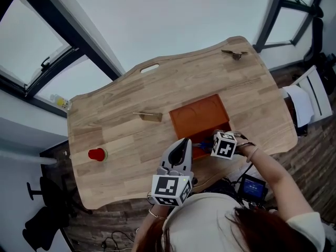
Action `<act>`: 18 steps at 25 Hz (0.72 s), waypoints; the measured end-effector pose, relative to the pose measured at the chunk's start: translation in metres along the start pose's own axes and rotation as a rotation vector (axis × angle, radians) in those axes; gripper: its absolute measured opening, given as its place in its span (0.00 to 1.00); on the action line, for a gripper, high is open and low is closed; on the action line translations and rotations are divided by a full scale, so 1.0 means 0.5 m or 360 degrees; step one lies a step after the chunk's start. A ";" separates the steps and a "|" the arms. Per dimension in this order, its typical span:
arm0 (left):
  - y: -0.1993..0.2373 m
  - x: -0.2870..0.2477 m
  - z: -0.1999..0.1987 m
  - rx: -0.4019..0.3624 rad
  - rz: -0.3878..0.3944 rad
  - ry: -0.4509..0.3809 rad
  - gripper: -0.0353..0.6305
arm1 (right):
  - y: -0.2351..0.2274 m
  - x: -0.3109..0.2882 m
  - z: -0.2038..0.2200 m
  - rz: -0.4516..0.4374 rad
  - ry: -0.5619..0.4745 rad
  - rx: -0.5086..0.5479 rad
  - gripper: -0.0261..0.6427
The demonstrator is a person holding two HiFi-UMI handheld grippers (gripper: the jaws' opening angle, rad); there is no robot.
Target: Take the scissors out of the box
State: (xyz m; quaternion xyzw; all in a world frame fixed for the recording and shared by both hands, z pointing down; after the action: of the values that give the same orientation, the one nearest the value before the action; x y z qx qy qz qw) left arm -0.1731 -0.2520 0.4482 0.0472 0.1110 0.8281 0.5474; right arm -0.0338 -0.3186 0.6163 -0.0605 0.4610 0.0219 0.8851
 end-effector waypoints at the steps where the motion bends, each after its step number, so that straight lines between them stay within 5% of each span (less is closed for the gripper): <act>1: 0.003 -0.001 0.001 0.0004 0.0001 0.0003 0.09 | -0.002 -0.005 -0.001 -0.0012 0.0016 -0.0001 0.25; 18: 0.041 -0.008 0.014 0.0058 -0.0053 0.0023 0.09 | 0.000 -0.059 -0.016 -0.0051 0.0301 0.0225 0.23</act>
State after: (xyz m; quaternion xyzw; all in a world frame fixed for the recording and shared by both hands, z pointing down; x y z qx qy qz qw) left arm -0.1883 -0.2625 0.4601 0.0494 0.1308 0.8170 0.5594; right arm -0.0572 -0.3192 0.6357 -0.0072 0.5418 -0.0307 0.8399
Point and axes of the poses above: the fingertips, and each gripper's own axes: x backward along the fingers, y to its left, z out of its underside, the point moved 8 cm from there along x, backward along the fingers, and after that the axes turned 12 degrees about -y, right-handed, at the moved point
